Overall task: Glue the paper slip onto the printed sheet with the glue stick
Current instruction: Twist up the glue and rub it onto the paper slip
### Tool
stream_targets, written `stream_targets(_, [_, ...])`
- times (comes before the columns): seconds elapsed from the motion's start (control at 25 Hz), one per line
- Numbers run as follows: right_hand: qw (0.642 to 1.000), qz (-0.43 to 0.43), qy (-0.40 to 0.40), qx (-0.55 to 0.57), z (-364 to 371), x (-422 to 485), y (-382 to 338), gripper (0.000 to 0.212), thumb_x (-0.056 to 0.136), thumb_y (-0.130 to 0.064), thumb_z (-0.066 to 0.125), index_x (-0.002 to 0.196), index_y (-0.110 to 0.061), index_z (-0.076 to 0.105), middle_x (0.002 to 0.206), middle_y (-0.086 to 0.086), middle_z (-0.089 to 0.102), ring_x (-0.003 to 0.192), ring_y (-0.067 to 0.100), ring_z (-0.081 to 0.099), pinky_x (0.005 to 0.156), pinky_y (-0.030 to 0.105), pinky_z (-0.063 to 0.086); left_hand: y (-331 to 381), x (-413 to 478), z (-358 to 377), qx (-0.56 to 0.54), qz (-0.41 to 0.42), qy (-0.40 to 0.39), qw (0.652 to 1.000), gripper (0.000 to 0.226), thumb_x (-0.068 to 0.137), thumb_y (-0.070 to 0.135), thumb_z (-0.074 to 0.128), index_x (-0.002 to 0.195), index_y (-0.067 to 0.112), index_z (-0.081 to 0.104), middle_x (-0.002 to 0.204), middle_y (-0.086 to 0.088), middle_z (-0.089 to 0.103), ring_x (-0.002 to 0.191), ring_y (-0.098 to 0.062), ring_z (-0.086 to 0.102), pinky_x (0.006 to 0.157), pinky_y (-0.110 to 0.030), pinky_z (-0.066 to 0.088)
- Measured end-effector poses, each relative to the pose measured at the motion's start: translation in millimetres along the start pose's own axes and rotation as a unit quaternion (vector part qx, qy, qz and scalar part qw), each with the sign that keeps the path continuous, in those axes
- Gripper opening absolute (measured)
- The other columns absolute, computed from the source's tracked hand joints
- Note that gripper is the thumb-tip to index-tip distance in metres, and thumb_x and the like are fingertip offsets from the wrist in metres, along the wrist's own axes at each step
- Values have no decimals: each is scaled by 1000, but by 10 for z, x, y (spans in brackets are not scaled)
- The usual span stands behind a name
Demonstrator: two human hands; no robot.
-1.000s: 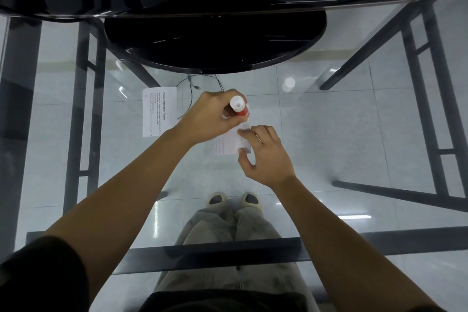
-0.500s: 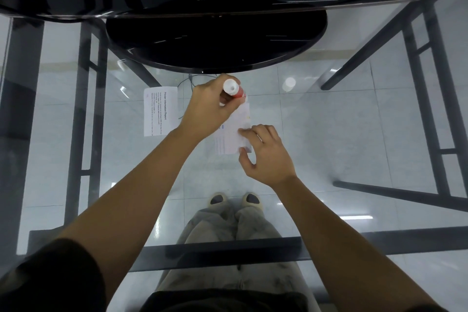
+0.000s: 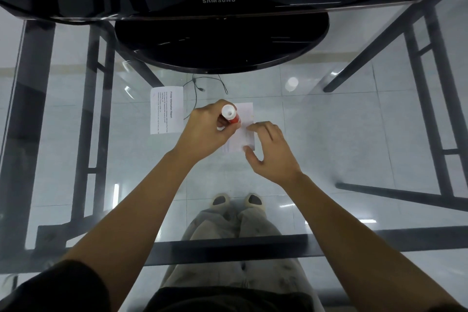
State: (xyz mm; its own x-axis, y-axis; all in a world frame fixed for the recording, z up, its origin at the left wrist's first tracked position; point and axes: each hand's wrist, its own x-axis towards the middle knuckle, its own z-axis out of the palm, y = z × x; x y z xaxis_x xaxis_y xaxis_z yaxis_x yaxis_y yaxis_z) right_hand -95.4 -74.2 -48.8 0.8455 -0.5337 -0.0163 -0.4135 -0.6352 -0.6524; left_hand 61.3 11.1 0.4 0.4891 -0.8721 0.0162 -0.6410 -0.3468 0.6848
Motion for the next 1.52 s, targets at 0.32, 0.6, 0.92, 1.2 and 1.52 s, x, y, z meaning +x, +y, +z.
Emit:
stream_targets(0.32, [960, -124, -152, -202, -134, -464, 195, 63, 95, -51, 11, 142, -13, 31, 149, 6, 32, 138, 20, 21, 111, 44, 13, -24, -20, 2, 8, 11, -2, 1000, 26, 78, 21, 73, 99, 12, 61, 87, -1, 69, 69, -4, 56, 66, 8, 34])
stream_targets(0.6, [966, -100, -145, -188, -90, -475, 240, 55, 95, -45, 25, 142, -16, 31, 149, 3, 32, 137, 14, 15, 113, 40, 10, -9, 46, -42, 32, 35, -9, 999, 22, 80, 19, 71, 98, 10, 61, 86, -7, 70, 71, -13, 62, 64, -3, 38])
stream_targets(0.92, [970, -118, -110, -180, -71, -483, 261, 52, 95, -39, 28, 140, -15, 35, 146, 5, 39, 135, 14, 20, 111, 44, 14, 41, -237, -33, -45, 37, -62, 996, 24, 76, 25, 75, 96, 17, 63, 86, 5, 68, 69, -4, 59, 70, -3, 44])
stream_targets(1.2, [971, -119, -107, -176, -59, -488, 269, 51, 95, -36, 34, 141, -16, 33, 147, 3, 36, 137, 13, 19, 113, 40, 12, -49, -133, -111, 2, 43, -44, 998, 22, 76, 20, 75, 93, 14, 63, 83, 2, 68, 65, -8, 58, 67, 1, 39])
stream_targets(1.52, [973, -123, -93, -172, -65, -485, 252, 50, 94, -35, 36, 140, -15, 37, 145, 5, 40, 136, 16, 24, 112, 42, 13, 52, -75, 3, -8, 76, -85, 993, 20, 78, 24, 73, 93, 14, 63, 85, 1, 70, 68, -7, 59, 68, -2, 41])
